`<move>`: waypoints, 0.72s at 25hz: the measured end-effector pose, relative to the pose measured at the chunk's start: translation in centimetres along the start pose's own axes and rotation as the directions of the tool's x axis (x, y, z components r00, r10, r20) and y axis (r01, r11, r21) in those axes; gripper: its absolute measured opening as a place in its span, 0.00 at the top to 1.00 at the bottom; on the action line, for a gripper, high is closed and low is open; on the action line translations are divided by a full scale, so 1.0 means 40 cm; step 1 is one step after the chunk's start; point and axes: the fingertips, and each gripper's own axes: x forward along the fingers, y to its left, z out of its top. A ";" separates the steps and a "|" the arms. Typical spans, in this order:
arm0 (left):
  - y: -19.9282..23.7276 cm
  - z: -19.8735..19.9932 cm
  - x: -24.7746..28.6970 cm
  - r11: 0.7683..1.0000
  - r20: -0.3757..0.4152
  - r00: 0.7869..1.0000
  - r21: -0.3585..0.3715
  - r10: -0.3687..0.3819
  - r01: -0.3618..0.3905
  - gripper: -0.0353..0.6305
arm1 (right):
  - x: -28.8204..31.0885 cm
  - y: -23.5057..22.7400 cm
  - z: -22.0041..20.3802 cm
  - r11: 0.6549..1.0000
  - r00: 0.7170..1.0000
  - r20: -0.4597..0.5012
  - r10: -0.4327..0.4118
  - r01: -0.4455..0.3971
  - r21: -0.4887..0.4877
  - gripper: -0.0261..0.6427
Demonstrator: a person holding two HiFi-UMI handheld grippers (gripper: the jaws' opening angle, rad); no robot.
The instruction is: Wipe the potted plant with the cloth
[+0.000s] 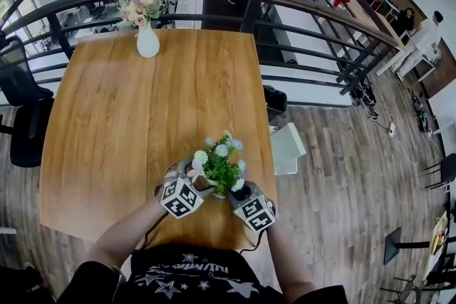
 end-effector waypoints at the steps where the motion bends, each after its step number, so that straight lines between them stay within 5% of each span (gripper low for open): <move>1: 0.002 0.000 0.000 0.999 0.004 1.000 -0.023 0.031 -0.031 0.24 | -0.001 0.007 0.005 1.000 1.000 0.005 0.006 -0.006 0.009 0.83; 12: -0.002 0.002 -0.007 0.968 -0.053 0.980 -0.151 0.194 -0.200 0.24 | -0.008 0.061 0.041 0.999 0.998 0.052 0.037 -0.038 0.024 0.83; 18: -0.004 -0.004 -0.009 0.957 -0.067 0.972 -0.173 0.226 -0.234 0.24 | -0.006 0.076 0.042 0.999 0.998 0.048 0.045 -0.046 0.014 0.83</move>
